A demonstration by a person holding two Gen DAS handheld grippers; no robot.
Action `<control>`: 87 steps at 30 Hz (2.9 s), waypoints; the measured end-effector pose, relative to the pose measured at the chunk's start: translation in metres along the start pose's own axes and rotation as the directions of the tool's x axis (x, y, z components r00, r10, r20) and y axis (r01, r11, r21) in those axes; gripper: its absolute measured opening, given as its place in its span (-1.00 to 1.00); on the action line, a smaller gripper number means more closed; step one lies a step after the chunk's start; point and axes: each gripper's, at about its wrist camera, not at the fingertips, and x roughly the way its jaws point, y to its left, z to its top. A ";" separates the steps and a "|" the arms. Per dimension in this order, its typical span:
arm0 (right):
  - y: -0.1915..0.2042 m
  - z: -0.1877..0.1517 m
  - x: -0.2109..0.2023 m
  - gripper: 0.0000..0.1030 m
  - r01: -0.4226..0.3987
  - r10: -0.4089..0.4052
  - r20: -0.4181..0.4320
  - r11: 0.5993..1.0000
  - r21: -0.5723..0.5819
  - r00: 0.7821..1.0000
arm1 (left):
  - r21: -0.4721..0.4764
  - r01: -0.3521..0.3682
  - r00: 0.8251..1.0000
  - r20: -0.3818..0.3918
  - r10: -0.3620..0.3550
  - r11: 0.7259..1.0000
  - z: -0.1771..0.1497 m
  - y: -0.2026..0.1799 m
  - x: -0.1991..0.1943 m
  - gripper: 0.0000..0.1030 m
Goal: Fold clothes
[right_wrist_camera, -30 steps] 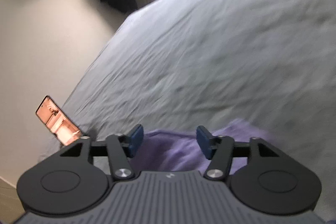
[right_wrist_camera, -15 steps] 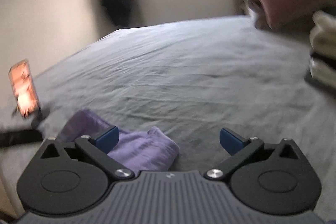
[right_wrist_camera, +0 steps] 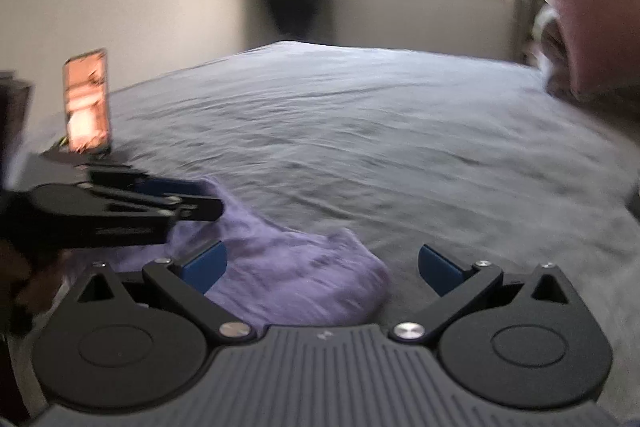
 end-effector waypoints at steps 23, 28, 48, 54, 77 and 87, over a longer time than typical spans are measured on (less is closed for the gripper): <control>0.001 -0.007 0.034 1.00 -0.158 0.148 -0.156 0.986 -0.048 0.977 | -0.399 0.113 0.992 0.095 -0.082 0.910 0.004 0.070 -0.017 0.75; -0.009 -0.002 0.026 1.00 -0.095 0.096 -0.155 0.995 0.013 0.983 | -0.357 0.134 0.988 0.118 -0.098 0.924 0.009 0.063 -0.033 0.99; -0.030 0.001 0.008 1.00 0.017 0.050 -0.211 0.952 0.305 0.976 | -0.361 0.101 0.994 0.078 -0.078 0.927 0.016 0.038 -0.064 0.99; -0.036 -0.002 -0.002 1.00 0.054 0.026 -0.215 0.931 0.360 0.976 | -0.276 0.125 0.992 0.053 -0.115 0.953 0.019 0.014 -0.060 0.99; -0.029 -0.010 0.014 1.00 0.101 -0.015 -0.282 0.951 0.292 0.959 | -0.181 0.133 0.977 -0.143 -0.160 0.974 -0.026 0.027 -0.012 0.99; -0.021 -0.014 0.021 1.00 0.105 -0.044 -0.294 0.976 0.193 0.955 | -0.149 0.172 0.968 -0.156 -0.195 0.974 -0.034 0.043 -0.022 0.99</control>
